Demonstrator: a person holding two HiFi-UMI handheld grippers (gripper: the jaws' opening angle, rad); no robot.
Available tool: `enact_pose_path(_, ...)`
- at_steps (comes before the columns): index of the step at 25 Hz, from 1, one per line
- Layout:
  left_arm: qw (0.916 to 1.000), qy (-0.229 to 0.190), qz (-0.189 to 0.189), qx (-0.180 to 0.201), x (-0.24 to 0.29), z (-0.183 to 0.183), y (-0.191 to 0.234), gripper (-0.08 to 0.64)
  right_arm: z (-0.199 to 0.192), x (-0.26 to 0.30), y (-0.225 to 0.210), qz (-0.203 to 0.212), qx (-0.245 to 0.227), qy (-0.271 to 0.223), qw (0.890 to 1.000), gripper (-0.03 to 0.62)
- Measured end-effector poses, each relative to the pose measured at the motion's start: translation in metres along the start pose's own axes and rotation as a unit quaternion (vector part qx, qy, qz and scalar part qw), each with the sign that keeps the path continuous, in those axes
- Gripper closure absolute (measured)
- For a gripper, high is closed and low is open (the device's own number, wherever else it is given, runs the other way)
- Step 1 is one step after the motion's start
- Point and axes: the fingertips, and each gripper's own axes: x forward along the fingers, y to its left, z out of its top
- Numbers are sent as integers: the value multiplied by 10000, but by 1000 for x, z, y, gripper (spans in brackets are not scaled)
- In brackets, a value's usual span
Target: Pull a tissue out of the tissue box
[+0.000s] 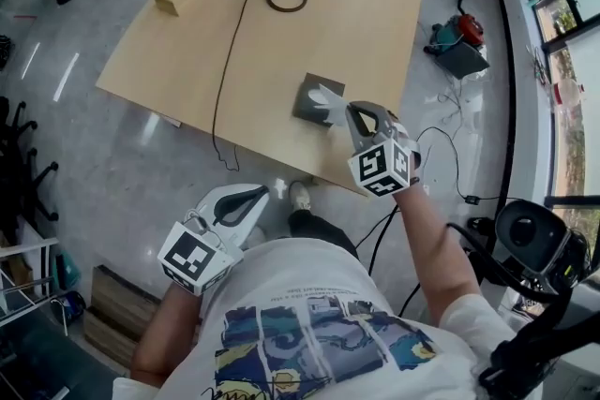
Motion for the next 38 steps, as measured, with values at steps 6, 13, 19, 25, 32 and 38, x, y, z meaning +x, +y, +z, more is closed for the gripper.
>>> enact_pose_path(6,9998,4,-189,65,-13,-7,-9,557,13,-27,7,-217,169,-55,9996,589)
enact_pose_path(13,9991,37,-409,113,-26,-15,-22,557,25,-61,21,-371,656,-156,9970,589)
enact_pose_path(19,9983,27,-555,174,-39,-19,-30,557,38,-90,40,-469,885,-238,9947,589)
enact_pose_path(25,9973,42,-698,240,-51,-27,-38,557,52,-119,65,-568,1123,-347,9914,589)
enact_pose_path(32,9959,4,-860,287,-58,-30,-43,557,66,-149,78,-708,1308,-434,9879,589)
enact_pose_path(38,9945,27,-1001,294,-59,-33,-57,557,72,-175,94,-718,1378,-502,9866,589)
